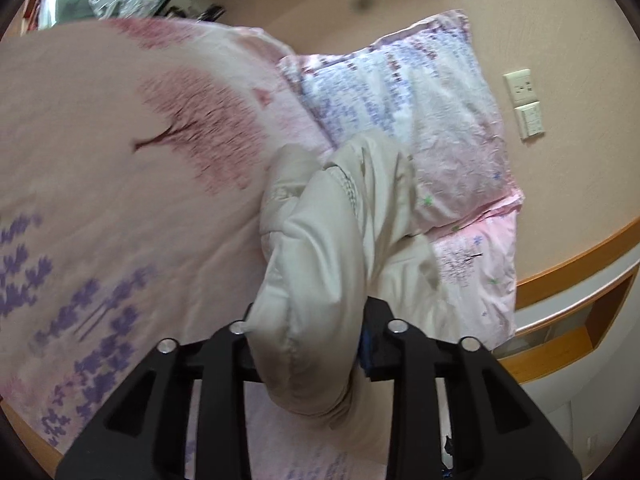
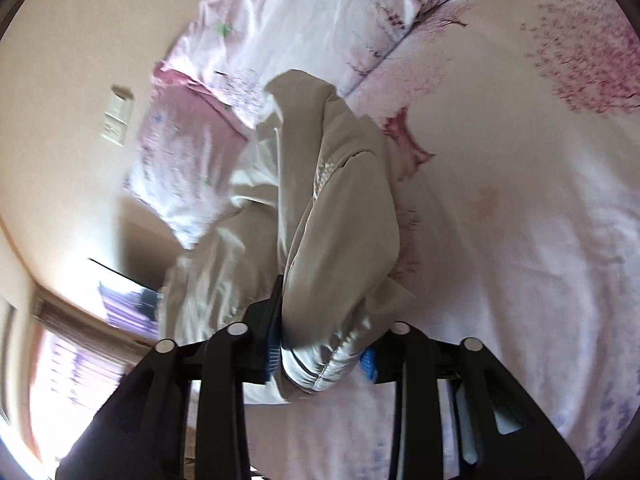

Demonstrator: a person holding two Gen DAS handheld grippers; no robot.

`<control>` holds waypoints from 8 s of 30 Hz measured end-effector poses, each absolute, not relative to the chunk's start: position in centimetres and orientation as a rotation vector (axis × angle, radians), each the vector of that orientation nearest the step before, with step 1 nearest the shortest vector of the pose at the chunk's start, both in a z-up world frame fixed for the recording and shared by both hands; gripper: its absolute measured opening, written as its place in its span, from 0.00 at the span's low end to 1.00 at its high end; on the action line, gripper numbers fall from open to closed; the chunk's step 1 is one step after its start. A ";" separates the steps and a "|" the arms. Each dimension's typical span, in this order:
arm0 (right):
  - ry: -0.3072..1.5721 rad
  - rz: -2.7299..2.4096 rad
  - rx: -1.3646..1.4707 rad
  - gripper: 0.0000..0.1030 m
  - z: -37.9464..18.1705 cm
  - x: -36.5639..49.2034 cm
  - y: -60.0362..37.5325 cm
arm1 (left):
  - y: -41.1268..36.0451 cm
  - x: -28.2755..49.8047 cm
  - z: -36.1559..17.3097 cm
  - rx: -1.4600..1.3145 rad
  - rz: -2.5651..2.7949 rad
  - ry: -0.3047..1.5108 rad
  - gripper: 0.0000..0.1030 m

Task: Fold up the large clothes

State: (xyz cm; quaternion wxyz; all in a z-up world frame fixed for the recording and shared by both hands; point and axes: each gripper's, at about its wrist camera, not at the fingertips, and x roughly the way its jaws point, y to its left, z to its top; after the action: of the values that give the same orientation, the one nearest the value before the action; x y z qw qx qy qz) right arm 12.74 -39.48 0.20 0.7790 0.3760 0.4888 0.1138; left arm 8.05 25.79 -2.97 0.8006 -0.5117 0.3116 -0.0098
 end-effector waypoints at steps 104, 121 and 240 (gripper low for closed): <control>1.054 0.312 0.060 0.43 4.1 19.5 -22.3 | -3.1 9.6 13.7 -0.333 -0.527 0.333 0.41; 0.888 0.200 0.130 0.69 6.3 13.2 -33.4 | -13.2 11.9 11.1 -0.226 -0.663 0.419 0.42; 0.937 0.234 -0.031 0.34 4.5 16.1 -34.7 | -10.3 18.3 4.7 0.073 -0.293 0.776 0.89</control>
State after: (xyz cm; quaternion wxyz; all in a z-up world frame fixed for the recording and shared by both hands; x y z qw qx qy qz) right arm 16.13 -34.72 4.55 0.8855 -0.0151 0.4506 0.1124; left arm 18.29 -10.26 4.74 0.9145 0.0353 0.3771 -0.1421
